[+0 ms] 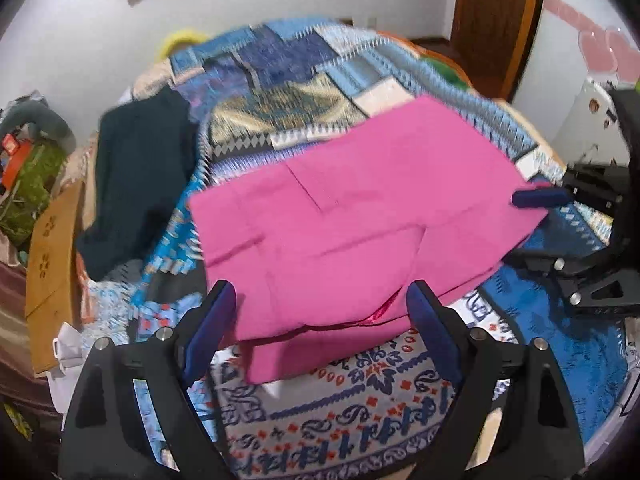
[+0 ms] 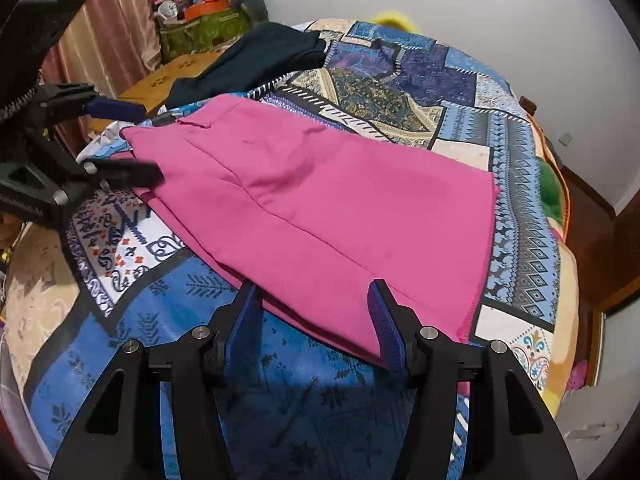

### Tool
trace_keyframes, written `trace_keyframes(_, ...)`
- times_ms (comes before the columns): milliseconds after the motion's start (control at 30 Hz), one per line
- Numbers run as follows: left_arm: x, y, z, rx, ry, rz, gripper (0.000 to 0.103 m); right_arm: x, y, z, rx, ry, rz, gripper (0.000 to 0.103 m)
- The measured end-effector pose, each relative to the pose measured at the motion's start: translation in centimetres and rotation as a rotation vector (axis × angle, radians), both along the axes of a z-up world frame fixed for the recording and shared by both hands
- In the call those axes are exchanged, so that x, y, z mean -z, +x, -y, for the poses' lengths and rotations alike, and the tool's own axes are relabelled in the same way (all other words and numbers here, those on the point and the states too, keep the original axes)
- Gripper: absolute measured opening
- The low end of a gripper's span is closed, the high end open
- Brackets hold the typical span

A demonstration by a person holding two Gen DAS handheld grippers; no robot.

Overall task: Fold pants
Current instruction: 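Lower the folded pants onto the quilt and open both tools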

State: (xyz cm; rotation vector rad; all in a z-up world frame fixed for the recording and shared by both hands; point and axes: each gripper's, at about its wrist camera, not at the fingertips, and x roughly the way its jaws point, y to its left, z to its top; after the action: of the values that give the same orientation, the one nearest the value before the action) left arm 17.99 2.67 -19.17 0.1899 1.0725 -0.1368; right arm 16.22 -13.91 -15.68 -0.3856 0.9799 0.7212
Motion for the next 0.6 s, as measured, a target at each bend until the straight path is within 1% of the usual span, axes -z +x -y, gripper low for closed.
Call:
trace_keyframes(67,0.6,0.0,-0.2,-0.006,-0.018,-0.007,0.090,-0.1,0.1,-0.2,-0.008,0.005,0.007,0.042)
trace_keyframes(133,0.7,-0.1,-0.5,-0.011,-0.036,-0.007,0.091,-0.2,0.2,-0.3,-0.010,0.021,0.008,0.025)
trace_keyframes(167,0.6,-0.1,-0.6,-0.011,-0.043,-0.010,0.091,-0.3,0.3,-0.3,-0.009,0.032,0.006,0.021)
trace_keyframes(200,0.5,-0.2,-0.7,-0.010,-0.048,-0.011,0.091,-0.3,0.3,-0.3,-0.008,0.046,0.006,0.011)
trace_keyframes(233,0.4,-0.3,-0.7,-0.008,-0.048,-0.009,0.091,-0.4,0.3,-0.4,-0.010,0.060,0.007,0.009)
trace_keyframes(367,-0.5,-0.9,-0.1,0.025,-0.048,0.015,0.091,-1.3,0.1,-0.3,0.001,0.127,0.037,0.005)
trace_keyframes(433,-0.6,-1.1,0.5,0.044,-0.026,0.031,0.091,-1.7,0.0,-0.2,0.008,0.142,0.049,0.005)
trace_keyframes(500,-0.3,-1.2,1.2,0.055,0.023,0.048,0.091,-2.1,0.0,0.1,0.017,0.158,0.053,0.005)
trace_keyframes(533,-0.2,-1.1,1.5,0.056,0.035,0.056,0.088,-2.2,0.0,0.2,0.018,0.165,0.049,0.004)
trace_keyframes(567,-0.2,-1.1,1.7,0.059,0.037,0.066,0.077,-2.2,-0.1,0.2,0.016,0.168,0.047,0.004)
trace_keyframes(600,-0.4,-1.1,1.9,0.062,0.037,0.081,0.067,-2.2,-0.3,0.2,0.013,0.165,0.049,0.004)
